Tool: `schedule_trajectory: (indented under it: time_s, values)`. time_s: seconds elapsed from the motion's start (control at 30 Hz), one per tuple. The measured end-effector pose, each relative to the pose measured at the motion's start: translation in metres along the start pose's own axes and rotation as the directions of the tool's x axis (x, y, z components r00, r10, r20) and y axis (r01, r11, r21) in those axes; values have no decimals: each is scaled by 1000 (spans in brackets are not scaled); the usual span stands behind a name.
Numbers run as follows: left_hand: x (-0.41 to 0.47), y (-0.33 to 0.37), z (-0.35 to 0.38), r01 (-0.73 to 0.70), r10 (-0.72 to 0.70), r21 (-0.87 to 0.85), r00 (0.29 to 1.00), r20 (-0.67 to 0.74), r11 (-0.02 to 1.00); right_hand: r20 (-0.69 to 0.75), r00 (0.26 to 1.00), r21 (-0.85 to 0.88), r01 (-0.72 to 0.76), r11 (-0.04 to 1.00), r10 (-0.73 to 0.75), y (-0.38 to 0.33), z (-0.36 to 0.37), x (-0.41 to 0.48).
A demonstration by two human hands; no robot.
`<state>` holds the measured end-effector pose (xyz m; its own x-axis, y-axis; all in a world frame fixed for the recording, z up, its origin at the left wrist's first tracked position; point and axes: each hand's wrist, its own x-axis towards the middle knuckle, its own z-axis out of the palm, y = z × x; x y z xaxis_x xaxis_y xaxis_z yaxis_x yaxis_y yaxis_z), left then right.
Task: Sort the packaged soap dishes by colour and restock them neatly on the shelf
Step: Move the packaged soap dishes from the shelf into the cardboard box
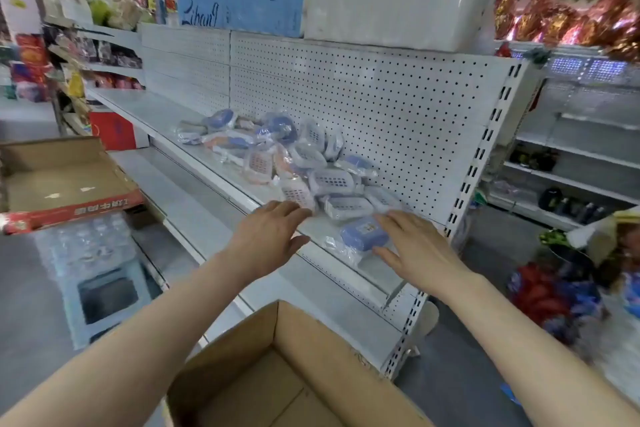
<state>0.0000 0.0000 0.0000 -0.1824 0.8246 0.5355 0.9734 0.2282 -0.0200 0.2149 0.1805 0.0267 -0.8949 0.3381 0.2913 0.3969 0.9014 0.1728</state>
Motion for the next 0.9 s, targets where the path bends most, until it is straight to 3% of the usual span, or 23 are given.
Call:
schedule_trajectory:
  time_s: [0.33,0.5,0.6,0.8,0.9]
  values:
    - [61,-51,95,-34,57,-133,983,177,991,143,946,78,-304,949,292,-5,93,60]
    - [109,-65,135,-103,130,-168,979,160,980,206,880,151,-461,874,429,-3,115,100]
    - [136,-62,157,-148,182,-191,967,177,970,293,854,183,-492,851,430,0,127,107]
    - [172,-55,200,-208,225,-86,925,308,974,204,811,268,-585,766,548,10,126,95]
    - [172,-53,202,-200,212,-73,937,277,977,175,762,260,-646,717,623,15,125,93]
